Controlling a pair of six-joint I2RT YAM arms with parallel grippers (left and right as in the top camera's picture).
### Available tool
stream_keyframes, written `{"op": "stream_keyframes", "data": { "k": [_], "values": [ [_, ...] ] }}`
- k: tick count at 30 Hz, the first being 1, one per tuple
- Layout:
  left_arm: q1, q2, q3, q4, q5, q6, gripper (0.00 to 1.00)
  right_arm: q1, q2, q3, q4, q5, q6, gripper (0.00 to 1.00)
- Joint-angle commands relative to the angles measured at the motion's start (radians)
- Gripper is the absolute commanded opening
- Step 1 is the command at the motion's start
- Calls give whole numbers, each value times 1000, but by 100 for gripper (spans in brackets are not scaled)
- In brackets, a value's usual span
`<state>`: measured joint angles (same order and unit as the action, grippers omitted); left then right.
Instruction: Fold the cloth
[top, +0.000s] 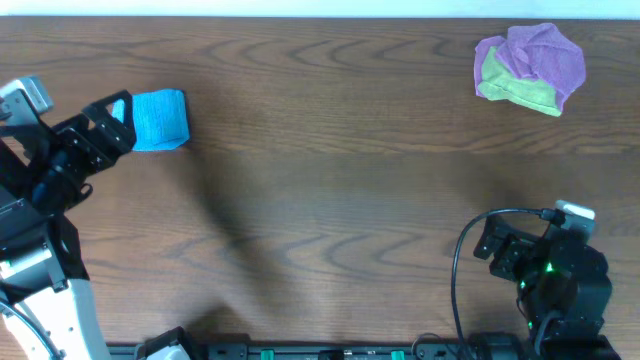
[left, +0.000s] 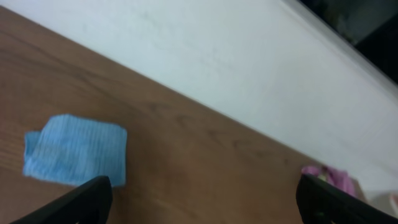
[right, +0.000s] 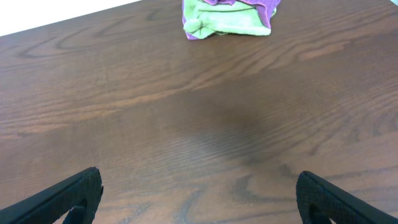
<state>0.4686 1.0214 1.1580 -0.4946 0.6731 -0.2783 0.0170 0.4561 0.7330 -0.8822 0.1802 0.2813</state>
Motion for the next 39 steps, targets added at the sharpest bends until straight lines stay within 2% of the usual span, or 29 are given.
{"op": "stream_keyframes", "data": {
  "k": [1,3,5,10,14,17,21,26,33,39],
  "values": [
    [-34,-7,16,-36,0,111,95,-6,-2,-4,-1,11,14,99],
    [-83,-8,1,-48,-5,224,95,-6,-2,-4,-1,11,14,99],
    [-142,-16,-32,-45,-53,280,95,-6,-2,-4,-1,11,14,99],
    [-294,-89,-190,87,-194,328,96,-6,-2,-4,-1,11,14,99],
    [-403,-259,-418,262,-310,335,95,-6,-2,-4,-1,11,14,99],
    [-447,-402,-551,285,-369,335,95,-6,-2,-4,-1,11,14,99],
    [-457,-618,-689,214,-393,362,96,-6,-2,-4,-1,11,14,99],
    [-457,-808,-757,11,-415,369,95,-6,-2,-4,-1,11,14,99],
    [-457,-918,-767,-238,-508,373,95,-6,-2,-4,-1,11,14,99],
    [-456,-994,-788,-352,-606,372,95,-6,-2,-4,-1,11,14,99]
  ]
}}
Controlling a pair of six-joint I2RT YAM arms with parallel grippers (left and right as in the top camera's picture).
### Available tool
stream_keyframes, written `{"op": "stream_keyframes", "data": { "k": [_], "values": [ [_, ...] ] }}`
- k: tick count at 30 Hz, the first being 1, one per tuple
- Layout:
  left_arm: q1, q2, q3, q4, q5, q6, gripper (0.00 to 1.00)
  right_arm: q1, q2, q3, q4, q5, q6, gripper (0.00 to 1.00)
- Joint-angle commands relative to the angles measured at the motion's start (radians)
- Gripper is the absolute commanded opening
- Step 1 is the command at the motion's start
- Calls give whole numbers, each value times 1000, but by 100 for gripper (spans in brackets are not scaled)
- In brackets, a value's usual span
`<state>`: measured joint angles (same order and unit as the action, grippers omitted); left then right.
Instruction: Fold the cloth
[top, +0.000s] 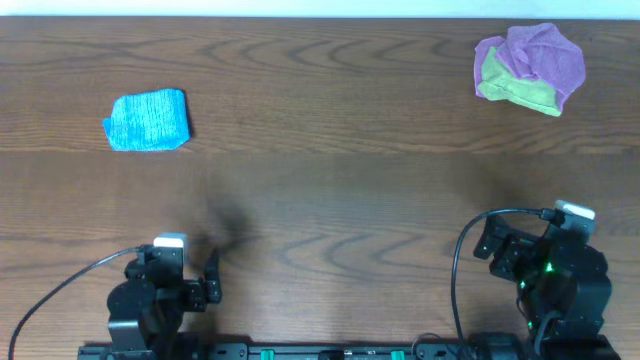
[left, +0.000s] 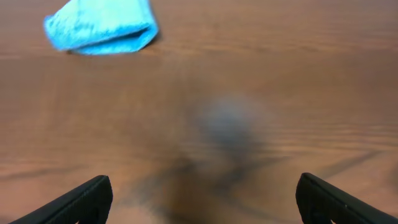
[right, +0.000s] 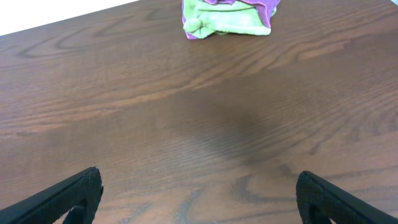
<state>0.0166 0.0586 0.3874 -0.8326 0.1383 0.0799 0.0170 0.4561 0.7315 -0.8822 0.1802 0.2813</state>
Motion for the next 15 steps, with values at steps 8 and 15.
{"op": "stream_keyframes", "data": {
  "k": [8,15],
  "values": [
    [-4,-55,-106,-23,-106,14,96,-6,-2,-2,-1,11,14,99],
    [-4,-55,-155,-25,-129,14,95,-6,-2,-2,-1,11,14,99]
  ]
}}
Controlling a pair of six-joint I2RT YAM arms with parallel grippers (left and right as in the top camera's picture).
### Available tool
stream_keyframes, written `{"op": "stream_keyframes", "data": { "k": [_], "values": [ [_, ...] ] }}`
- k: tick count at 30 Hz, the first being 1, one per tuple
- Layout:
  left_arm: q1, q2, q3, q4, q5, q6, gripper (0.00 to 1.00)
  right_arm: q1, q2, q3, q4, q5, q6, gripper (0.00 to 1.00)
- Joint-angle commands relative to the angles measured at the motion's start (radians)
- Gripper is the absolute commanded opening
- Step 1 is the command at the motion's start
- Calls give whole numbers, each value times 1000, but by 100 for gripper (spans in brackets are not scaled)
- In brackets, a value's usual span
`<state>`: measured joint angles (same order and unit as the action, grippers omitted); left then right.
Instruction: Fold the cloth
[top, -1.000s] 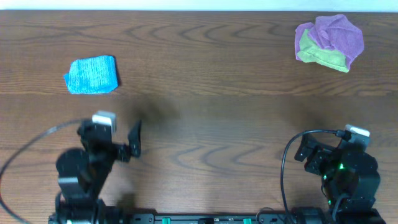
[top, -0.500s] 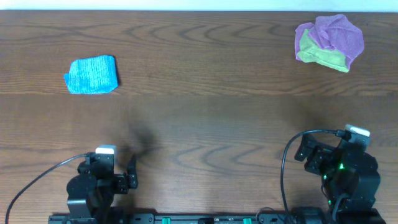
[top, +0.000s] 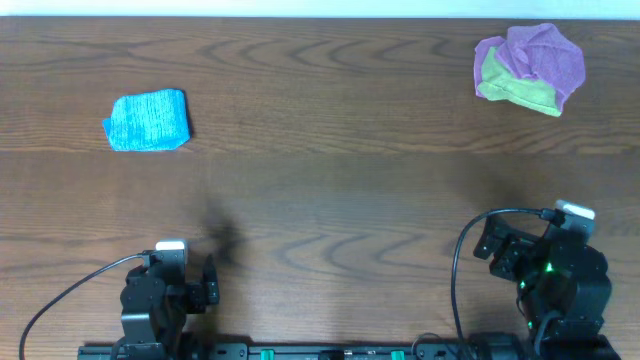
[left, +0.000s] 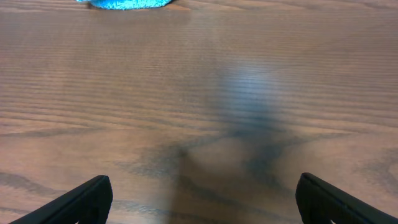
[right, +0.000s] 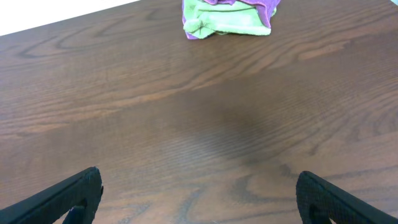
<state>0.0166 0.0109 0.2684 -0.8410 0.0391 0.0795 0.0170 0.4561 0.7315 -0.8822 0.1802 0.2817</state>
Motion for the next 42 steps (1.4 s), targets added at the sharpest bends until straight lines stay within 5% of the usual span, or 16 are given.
{"op": "stream_keyframes", "data": {
  "k": [1,42],
  "values": [
    [-4,-8,-40,-16,-33,14,95,-6,-2,-2,-1,11,13,99],
    [-4,-7,-80,3,-65,22,96,-19,-11,-21,-20,7,32,99]
  ]
}}
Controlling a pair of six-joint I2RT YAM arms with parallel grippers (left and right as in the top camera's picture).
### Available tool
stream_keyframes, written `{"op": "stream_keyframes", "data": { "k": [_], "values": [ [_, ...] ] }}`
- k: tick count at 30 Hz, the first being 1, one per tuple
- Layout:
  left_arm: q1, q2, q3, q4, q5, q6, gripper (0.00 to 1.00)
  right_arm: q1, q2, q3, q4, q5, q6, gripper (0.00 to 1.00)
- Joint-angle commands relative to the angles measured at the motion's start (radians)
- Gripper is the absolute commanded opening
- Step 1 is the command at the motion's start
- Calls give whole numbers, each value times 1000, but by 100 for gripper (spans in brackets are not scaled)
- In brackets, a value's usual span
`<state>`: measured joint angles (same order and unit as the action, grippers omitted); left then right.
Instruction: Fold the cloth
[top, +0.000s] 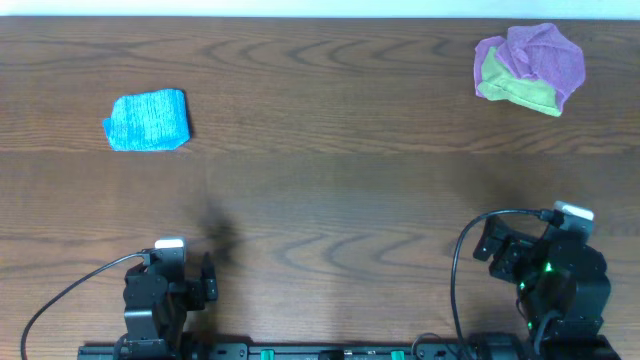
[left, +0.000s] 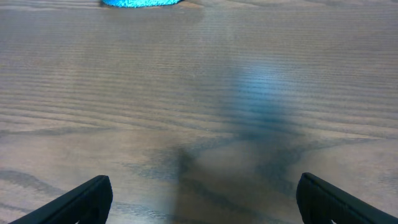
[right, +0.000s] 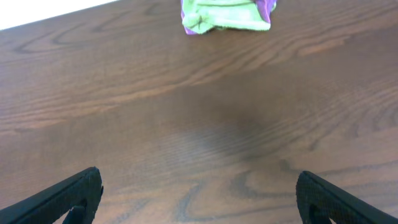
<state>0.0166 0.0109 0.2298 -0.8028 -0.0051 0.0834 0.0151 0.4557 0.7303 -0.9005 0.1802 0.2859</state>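
Note:
A blue cloth (top: 147, 120), folded into a small square, lies at the far left of the wooden table; its near edge (left: 142, 2) shows at the top of the left wrist view. My left gripper (left: 200, 202) sits low at the front left, open, with bare wood between its fingers. My right gripper (right: 199, 199) rests at the front right, also open and empty. In the overhead view the left arm (top: 165, 295) and right arm (top: 548, 270) are both drawn back to the table's near edge.
A crumpled purple and green cloth bundle (top: 530, 68) lies at the far right of the table (top: 330, 190), and shows again as the bundle (right: 225, 14) at the top of the right wrist view. Cables run along the front edge beside both arm bases.
The left arm has settled very slightly at the front left. The right wrist view has shifted a little. The blue cloth and the bundle lie as before.
At first my left gripper was open right beside the folded blue cloth at the far left. Then the left arm was back at the front edge, with the cloth left folded on the table. It has stayed there since. The right arm stayed at the front right throughout.

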Motion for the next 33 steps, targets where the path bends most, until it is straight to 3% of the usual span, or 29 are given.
{"op": "stream_keyframes", "data": {
  "k": [1,6,11,16,33],
  "values": [
    [-4,-7,-42,-35,-21,18,95,-28,-26,-50,2,6,28,99],
    [-4,-7,-42,-35,-21,18,95,-34,-198,-279,133,-81,-76,99],
    [-4,-7,-42,-35,-21,18,95,-34,-354,-441,154,-150,-161,99],
    [-4,-7,-42,-35,-21,18,95,-34,-381,-505,158,-202,-259,99],
    [-4,-7,-42,-35,-21,18,95,34,-451,-570,156,-201,-348,99]
  ]
}}
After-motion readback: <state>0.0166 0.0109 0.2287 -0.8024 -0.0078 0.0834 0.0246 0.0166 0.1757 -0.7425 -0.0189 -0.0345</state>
